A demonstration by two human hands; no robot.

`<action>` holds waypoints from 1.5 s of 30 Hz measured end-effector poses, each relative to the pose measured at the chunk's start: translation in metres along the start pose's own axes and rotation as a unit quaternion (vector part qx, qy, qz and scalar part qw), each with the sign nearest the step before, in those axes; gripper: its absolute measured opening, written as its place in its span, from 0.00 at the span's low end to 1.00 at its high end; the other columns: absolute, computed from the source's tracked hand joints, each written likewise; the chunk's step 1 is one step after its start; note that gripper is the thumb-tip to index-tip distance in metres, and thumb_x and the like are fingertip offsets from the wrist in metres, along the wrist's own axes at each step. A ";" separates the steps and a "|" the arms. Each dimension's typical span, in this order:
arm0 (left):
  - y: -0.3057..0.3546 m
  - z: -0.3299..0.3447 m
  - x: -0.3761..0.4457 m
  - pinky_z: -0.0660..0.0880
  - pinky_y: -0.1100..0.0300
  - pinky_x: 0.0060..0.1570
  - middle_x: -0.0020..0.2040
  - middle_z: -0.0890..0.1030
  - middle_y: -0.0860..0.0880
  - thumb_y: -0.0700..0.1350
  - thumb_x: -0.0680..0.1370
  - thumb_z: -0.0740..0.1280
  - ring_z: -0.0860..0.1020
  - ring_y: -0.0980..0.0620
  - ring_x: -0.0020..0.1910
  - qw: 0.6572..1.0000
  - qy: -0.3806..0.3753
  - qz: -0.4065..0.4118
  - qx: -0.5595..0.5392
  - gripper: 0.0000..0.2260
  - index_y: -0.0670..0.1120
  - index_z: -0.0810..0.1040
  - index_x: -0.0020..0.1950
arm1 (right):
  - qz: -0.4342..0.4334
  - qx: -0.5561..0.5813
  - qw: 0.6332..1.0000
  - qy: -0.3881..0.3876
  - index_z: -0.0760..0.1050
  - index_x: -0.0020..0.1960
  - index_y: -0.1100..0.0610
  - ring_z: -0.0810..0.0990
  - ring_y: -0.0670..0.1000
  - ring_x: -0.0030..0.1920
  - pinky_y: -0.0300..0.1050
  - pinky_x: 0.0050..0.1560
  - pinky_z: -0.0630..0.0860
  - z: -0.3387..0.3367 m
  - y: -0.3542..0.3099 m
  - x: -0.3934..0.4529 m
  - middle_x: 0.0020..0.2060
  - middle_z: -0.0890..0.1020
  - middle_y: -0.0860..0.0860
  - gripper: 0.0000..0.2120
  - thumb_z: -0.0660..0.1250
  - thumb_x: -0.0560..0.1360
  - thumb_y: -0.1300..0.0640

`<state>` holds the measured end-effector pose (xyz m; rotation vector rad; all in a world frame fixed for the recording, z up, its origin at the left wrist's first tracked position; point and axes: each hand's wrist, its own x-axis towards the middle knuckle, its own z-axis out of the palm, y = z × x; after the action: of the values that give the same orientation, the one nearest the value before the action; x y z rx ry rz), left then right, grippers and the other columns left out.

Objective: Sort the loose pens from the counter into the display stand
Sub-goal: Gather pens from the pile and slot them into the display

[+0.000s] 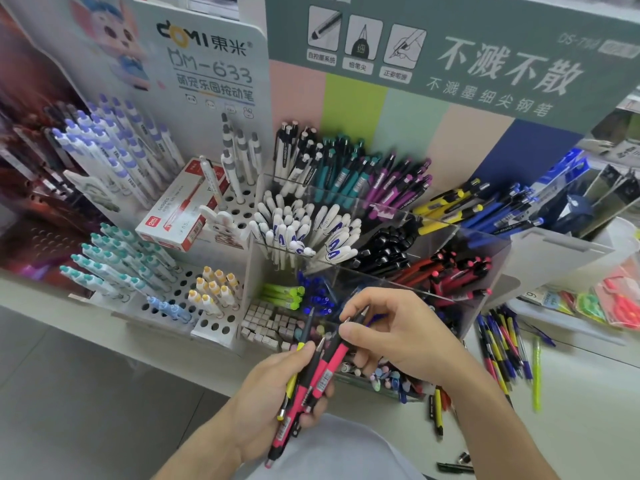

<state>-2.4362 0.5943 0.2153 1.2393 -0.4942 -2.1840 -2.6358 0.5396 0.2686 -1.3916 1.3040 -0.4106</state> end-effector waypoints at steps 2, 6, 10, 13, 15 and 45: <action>-0.002 0.001 0.000 0.65 0.60 0.26 0.38 0.75 0.39 0.51 0.80 0.64 0.72 0.47 0.29 1.000 -0.003 -0.002 0.009 0.23 0.30 0.76 0.59 | 0.004 -0.018 1.000 -0.014 0.78 0.48 0.52 0.86 0.57 0.33 0.58 0.41 0.82 0.000 0.000 -0.003 0.33 0.86 0.55 0.04 0.73 0.78 0.55; -0.005 0.002 0.001 0.65 0.60 0.25 0.37 0.71 0.42 0.53 0.79 0.64 0.69 0.48 0.30 0.999 -0.008 0.002 0.036 0.21 0.34 0.77 0.56 | 0.011 -0.038 0.998 -0.047 0.79 0.49 0.54 0.87 0.53 0.35 0.55 0.45 0.85 0.008 0.000 -0.004 0.35 0.87 0.53 0.07 0.75 0.77 0.53; -0.007 0.002 0.000 0.65 0.59 0.28 0.44 0.71 0.39 0.53 0.81 0.63 0.69 0.48 0.32 0.998 -0.001 0.019 0.060 0.22 0.34 0.74 0.63 | 0.016 -0.031 0.997 -0.069 0.80 0.51 0.54 0.88 0.54 0.36 0.47 0.42 0.84 0.015 0.005 -0.002 0.36 0.87 0.54 0.10 0.77 0.75 0.51; -0.008 0.003 -0.003 0.66 0.58 0.28 0.45 0.72 0.39 0.53 0.81 0.63 0.69 0.47 0.32 0.998 -0.009 0.017 0.058 0.20 0.36 0.74 0.63 | 0.014 -0.031 0.996 -0.080 0.80 0.50 0.54 0.88 0.55 0.37 0.48 0.43 0.84 0.015 0.009 -0.001 0.36 0.87 0.54 0.08 0.76 0.75 0.52; -0.009 0.004 -0.003 0.68 0.58 0.28 0.42 0.72 0.39 0.51 0.81 0.63 0.71 0.46 0.32 0.999 -0.007 0.014 0.045 0.20 0.34 0.74 0.62 | 0.011 -0.027 0.996 -0.089 0.80 0.50 0.56 0.88 0.56 0.37 0.50 0.44 0.84 0.012 0.011 -0.001 0.36 0.87 0.55 0.07 0.76 0.76 0.54; 0.078 0.097 0.006 0.77 0.59 0.28 0.43 0.85 0.43 0.46 0.68 0.72 0.79 0.50 0.33 0.931 0.083 0.351 -0.059 0.17 0.40 0.81 0.53 | -0.094 0.513 0.823 0.225 0.85 0.40 0.61 0.84 0.57 0.29 0.43 0.28 0.81 0.031 -0.022 -0.024 0.32 0.81 0.66 0.34 0.89 0.40 0.45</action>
<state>-2.4995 0.5339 0.3048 0.9684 -0.6099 -1.4688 -2.6081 0.5691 0.2880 -0.4850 1.0031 -1.4069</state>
